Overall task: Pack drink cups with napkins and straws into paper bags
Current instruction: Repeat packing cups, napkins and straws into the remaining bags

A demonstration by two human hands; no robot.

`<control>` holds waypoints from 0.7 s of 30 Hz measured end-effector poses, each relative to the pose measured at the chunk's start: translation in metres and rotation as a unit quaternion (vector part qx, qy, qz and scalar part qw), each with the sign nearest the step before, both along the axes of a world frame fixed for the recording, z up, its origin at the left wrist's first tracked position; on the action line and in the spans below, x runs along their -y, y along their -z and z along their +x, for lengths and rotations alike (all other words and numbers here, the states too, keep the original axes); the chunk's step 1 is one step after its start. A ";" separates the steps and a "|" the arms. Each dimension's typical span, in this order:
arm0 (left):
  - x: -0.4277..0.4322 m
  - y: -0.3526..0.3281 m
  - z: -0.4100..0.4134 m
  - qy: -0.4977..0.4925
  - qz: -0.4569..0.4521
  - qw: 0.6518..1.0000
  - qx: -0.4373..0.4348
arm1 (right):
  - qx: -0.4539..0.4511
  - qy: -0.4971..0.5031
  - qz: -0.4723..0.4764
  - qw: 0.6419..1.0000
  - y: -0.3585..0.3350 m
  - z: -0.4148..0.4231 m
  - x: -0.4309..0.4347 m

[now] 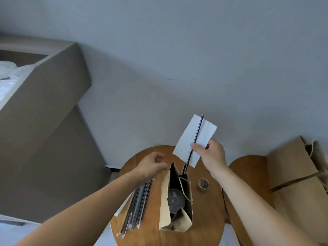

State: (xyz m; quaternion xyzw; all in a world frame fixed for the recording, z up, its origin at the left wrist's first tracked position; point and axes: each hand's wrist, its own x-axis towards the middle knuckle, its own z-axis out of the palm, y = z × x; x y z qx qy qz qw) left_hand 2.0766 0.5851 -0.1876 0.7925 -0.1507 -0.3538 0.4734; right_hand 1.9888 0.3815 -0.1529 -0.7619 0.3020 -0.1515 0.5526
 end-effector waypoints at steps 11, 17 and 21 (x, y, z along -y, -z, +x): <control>0.006 0.076 -0.042 0.093 0.254 0.962 0.029 | -0.120 -0.033 -0.024 0.992 0.065 0.033 -0.025; -0.001 0.085 -0.041 0.049 0.233 0.971 -0.022 | -0.219 -0.104 -0.070 0.968 0.084 -0.002 -0.026; 0.001 0.080 -0.039 0.036 0.216 0.976 -0.020 | -0.309 -0.226 -0.205 0.901 0.075 -0.014 -0.023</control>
